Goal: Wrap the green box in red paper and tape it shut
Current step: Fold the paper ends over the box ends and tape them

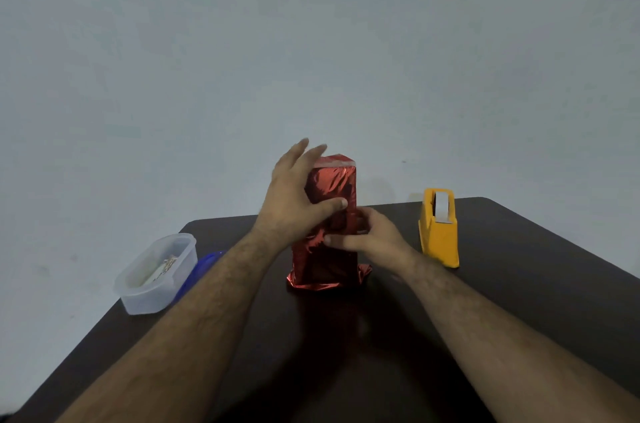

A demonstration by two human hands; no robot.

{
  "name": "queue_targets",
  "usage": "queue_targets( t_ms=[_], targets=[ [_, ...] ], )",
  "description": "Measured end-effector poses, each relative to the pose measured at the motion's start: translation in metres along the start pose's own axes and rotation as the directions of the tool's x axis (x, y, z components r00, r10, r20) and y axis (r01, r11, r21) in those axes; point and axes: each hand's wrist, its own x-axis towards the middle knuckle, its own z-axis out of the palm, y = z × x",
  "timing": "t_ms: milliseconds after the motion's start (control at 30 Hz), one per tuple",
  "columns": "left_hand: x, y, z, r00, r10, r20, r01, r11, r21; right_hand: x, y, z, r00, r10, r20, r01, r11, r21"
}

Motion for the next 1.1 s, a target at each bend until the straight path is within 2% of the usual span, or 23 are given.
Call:
queue_targets(
  t_ms=[67, 133, 233, 300, 367, 500, 667, 767, 900, 1100],
  targets=[
    [-0.005, -0.005, 0.002, 0.996, -0.049, -0.075, 0.044, 0.996, -0.072, 0.004, 0.003, 0.003, 1.0, -0.008, 0.02, 0.006, 0.998, 0.068],
    [-0.009, -0.009, 0.002, 0.985, -0.142, -0.093, 0.121, 0.973, -0.199, 0.006, 0.004, 0.002, 0.999, -0.04, 0.016, 0.038, 0.992, 0.123],
    [-0.01, -0.016, 0.001, 0.963, -0.267, 0.028, 0.254, 0.872, -0.419, 0.008, 0.001, 0.0, 0.997, -0.082, -0.014, 0.083, 0.962, 0.26],
    [-0.008, -0.022, 0.001, 0.949, -0.302, 0.095, 0.309, 0.816, -0.489, 0.009, -0.004, 0.002, 0.994, -0.106, -0.03, 0.11, 0.946, 0.305],
    [-0.005, -0.025, 0.002, 0.945, -0.314, 0.092, 0.313, 0.788, -0.53, 0.008, -0.006, 0.005, 0.992, -0.12, -0.037, 0.126, 0.933, 0.336],
    [0.002, -0.025, 0.002, 0.96, -0.28, 0.004, 0.24, 0.814, -0.529, 0.009, 0.005, 0.008, 0.996, -0.068, 0.057, 0.045, 0.939, 0.342],
    [-0.001, -0.026, 0.004, 0.975, -0.224, -0.004, 0.194, 0.855, -0.482, 0.005, 0.017, 0.002, 0.959, 0.063, 0.276, -0.117, 0.976, 0.184],
    [-0.006, -0.024, 0.005, 0.978, -0.209, -0.023, 0.176, 0.871, -0.458, 0.003, 0.015, -0.003, 0.956, 0.118, 0.269, -0.176, 0.963, 0.202],
    [-0.001, -0.018, 0.0, 0.97, -0.21, -0.118, 0.132, 0.874, -0.468, -0.004, 0.015, -0.008, 0.957, 0.165, 0.237, -0.206, 0.966, 0.157],
    [0.003, -0.011, -0.007, 0.969, -0.182, -0.166, 0.091, 0.892, -0.444, -0.011, 0.01, -0.021, 0.858, 0.268, 0.439, -0.369, 0.915, 0.163]
  ],
)
